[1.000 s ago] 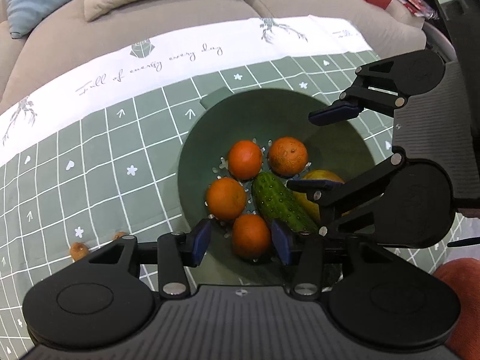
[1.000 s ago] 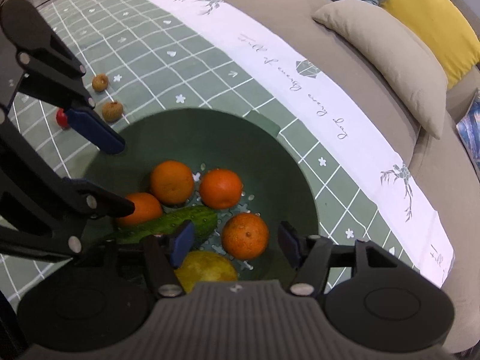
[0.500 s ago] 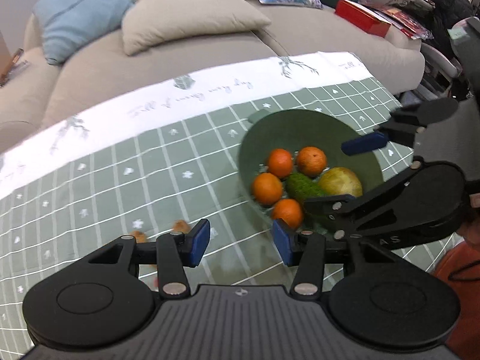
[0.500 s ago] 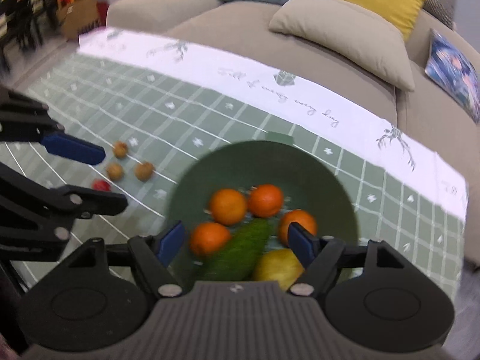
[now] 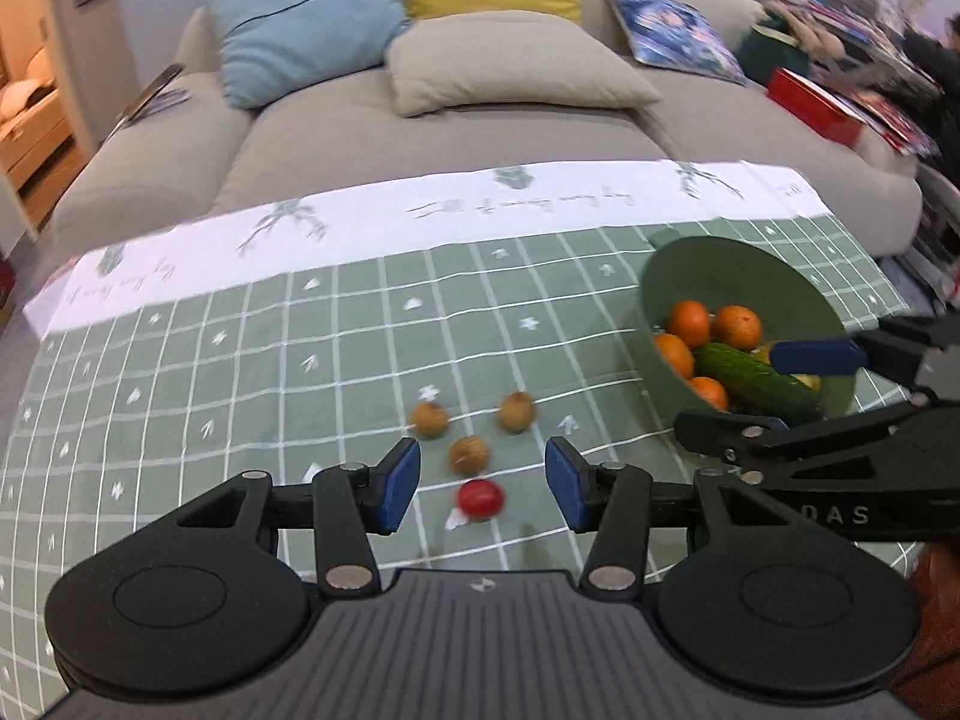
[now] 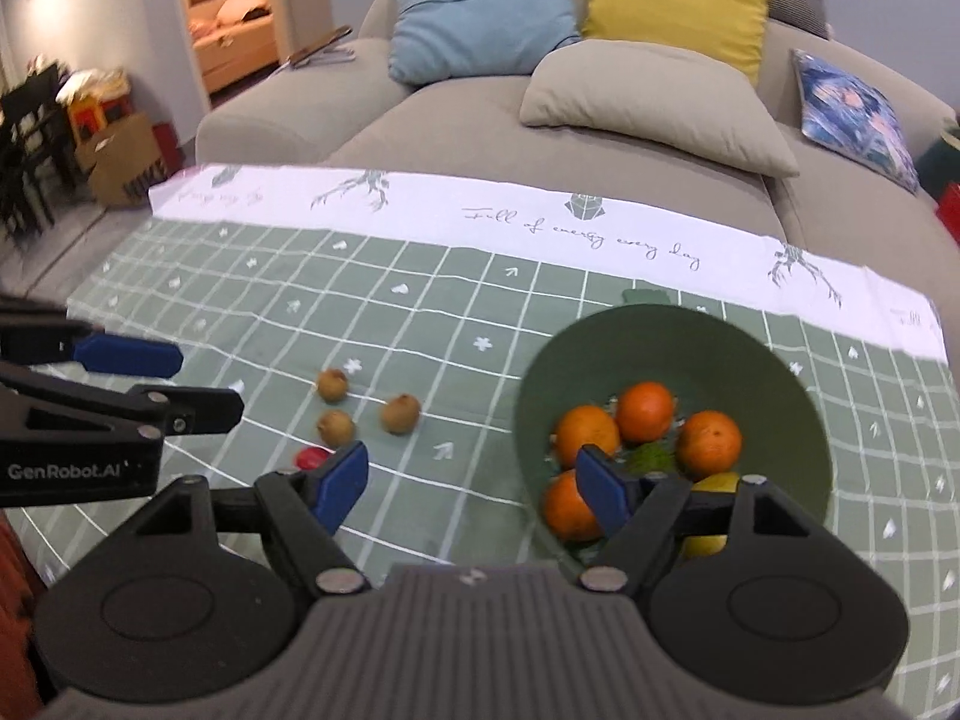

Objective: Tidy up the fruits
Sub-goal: 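Withdraw both tools from the colander toward the tomato and brown fruits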

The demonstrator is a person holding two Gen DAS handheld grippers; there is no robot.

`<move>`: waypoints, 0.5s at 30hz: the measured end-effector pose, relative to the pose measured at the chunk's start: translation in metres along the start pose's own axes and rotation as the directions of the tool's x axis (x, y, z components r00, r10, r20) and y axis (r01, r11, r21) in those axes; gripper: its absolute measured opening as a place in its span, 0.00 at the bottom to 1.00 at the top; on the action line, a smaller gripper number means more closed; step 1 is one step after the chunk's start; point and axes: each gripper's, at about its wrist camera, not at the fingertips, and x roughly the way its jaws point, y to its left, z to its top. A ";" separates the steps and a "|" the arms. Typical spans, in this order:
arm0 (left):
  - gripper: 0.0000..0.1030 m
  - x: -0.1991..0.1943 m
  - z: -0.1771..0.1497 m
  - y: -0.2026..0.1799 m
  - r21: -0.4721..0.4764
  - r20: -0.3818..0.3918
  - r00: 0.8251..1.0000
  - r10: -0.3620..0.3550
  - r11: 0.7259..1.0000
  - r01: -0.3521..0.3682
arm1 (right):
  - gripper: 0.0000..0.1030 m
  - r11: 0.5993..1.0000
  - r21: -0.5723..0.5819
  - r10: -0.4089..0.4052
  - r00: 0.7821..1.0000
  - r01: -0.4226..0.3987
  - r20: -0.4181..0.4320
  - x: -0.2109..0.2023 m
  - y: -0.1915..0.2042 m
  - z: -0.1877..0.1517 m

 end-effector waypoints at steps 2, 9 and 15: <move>0.55 0.000 -0.007 0.007 -0.025 0.000 1.000 0.001 1.000 -0.001 | 0.71 1.000 0.022 0.002 1.000 -0.002 0.011 -0.001 0.009 -0.005; 0.55 0.002 -0.036 0.025 -0.099 -0.020 1.000 -0.009 0.995 0.007 | 0.70 0.999 0.009 0.030 0.999 -0.030 0.034 0.002 0.034 -0.028; 0.54 0.016 -0.053 0.032 -0.120 -0.068 0.997 -0.043 0.992 0.034 | 0.60 0.997 -0.046 0.060 0.998 -0.060 -0.004 0.018 0.044 -0.041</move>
